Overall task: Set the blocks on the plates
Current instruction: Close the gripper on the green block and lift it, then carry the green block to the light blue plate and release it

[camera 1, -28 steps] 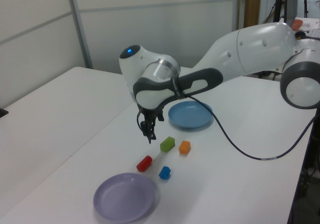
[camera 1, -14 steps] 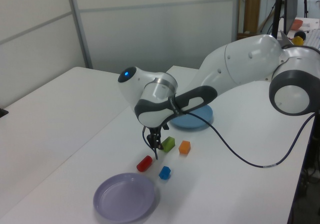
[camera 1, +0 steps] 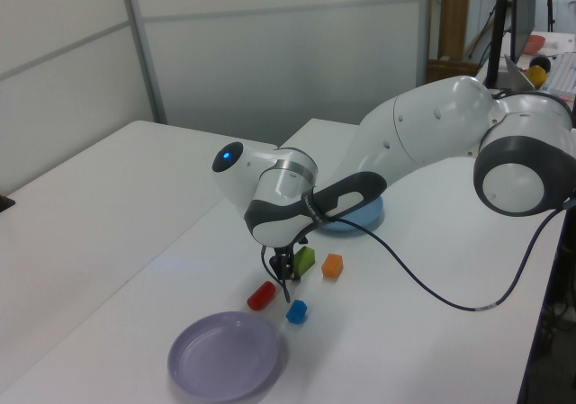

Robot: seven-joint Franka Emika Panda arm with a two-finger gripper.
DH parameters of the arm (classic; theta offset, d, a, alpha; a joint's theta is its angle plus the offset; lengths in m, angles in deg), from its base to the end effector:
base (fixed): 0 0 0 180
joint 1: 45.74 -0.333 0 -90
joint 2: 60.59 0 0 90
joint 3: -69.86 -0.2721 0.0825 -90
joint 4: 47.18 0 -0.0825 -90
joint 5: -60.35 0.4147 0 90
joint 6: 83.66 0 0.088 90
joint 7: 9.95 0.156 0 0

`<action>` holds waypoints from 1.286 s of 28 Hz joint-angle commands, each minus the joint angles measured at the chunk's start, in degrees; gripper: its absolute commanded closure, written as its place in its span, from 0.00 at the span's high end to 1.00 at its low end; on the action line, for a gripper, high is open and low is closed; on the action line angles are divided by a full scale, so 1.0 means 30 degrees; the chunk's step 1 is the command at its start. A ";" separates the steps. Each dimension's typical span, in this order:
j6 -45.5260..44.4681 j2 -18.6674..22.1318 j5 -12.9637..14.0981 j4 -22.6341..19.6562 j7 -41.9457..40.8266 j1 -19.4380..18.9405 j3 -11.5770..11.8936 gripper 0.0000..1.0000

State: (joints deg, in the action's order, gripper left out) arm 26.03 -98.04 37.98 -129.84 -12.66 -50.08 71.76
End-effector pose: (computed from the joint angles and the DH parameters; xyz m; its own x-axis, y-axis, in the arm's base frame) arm 0.6954 -0.0129 0.2016 0.9513 0.2146 -0.2213 0.2812 -0.8982 0.3378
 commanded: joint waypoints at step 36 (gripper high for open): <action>0.0496 0.1028 0.0630 0.1126 -0.0356 0.1852 0.0333 0.17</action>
State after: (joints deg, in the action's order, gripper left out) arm 26.13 -96.71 38.29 -126.06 -12.75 -46.80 72.21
